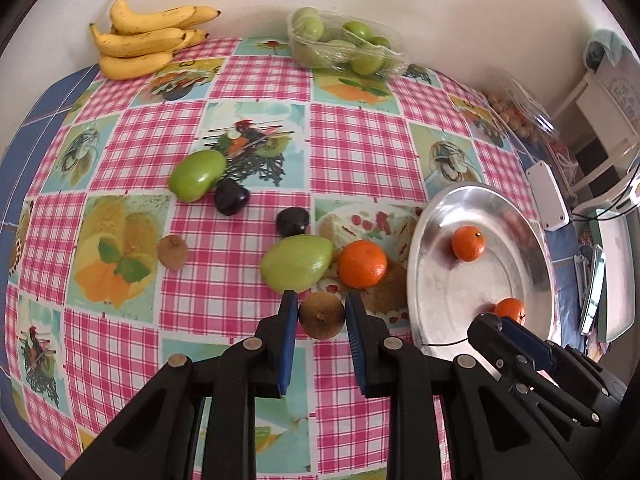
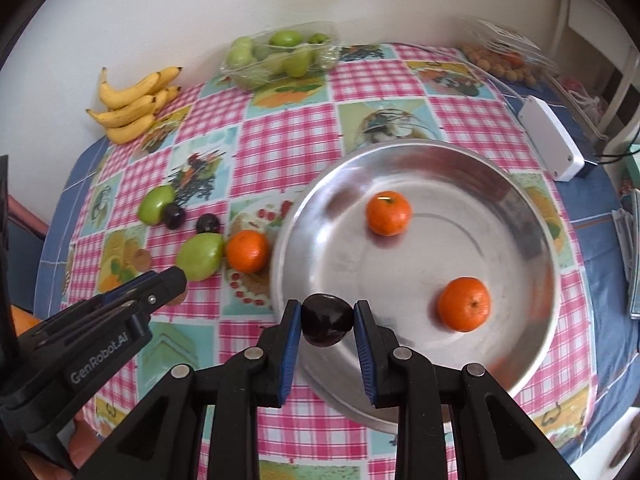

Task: Organize fruits
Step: 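Carry the plum and kiwi over the steel bowl and release both inside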

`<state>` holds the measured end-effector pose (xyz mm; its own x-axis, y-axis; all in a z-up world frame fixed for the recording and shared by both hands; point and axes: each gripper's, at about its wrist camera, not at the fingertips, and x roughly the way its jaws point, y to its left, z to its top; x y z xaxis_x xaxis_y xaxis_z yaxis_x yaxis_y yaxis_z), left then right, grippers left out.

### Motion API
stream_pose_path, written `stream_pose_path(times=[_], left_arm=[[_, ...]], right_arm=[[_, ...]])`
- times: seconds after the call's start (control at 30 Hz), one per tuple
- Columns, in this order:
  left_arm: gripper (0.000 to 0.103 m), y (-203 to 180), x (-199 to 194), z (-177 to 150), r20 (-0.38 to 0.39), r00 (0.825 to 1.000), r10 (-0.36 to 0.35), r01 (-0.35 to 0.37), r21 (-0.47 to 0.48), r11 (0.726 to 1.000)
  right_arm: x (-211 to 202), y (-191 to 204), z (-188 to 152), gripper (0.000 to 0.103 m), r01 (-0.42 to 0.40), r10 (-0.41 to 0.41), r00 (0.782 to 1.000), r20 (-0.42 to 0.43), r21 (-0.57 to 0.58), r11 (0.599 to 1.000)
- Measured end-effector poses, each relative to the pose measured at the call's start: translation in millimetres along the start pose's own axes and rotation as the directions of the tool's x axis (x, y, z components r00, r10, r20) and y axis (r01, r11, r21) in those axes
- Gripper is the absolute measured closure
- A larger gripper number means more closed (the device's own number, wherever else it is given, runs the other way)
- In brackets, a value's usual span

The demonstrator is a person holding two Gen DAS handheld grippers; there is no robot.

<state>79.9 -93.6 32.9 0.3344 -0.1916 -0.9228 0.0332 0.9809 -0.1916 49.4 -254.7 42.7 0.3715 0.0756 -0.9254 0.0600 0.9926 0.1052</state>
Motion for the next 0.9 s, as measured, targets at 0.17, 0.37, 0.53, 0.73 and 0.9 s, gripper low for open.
stream_pose_path(times=[0.17,0.37,0.53,0.73,0.9], left_arm=[[0.078,-27.7,4.4,6.0,-0.008,1.0,0.005,-0.005,0.058,0.998],[0.078,-60.3,14.0,10.2,-0.029,1.0,-0.011,0.014,0.111,0.994],[0.078,-75.9,28.2,8.3,-0.066,0.998,-0.012,0.021,0.135,0.991],[0.078,-84.0,37.8,6.1,-0.09,0.996,-0.016,0.029,0.138,0.99],[0.077,-83.5,37.1,6.3,-0.102,0.994,-0.035,0.047,0.123,0.991]], right_arm=[[2.4,-19.0,0.8,0.074,0.033,-0.033,0.999,-0.01,0.033,0.999],[9.9,-41.3,-0.4,0.074,0.068,-0.065,0.997,-0.039,0.072,0.995],[16.4,-49.3,-3.1,0.074,0.072,-0.066,0.996,-0.065,0.084,0.994],[20.9,-47.6,-3.7,0.074,0.07,-0.064,0.995,-0.08,0.077,0.995],[21.1,-47.6,-3.9,0.073,0.075,-0.068,0.994,-0.084,0.082,0.994]])
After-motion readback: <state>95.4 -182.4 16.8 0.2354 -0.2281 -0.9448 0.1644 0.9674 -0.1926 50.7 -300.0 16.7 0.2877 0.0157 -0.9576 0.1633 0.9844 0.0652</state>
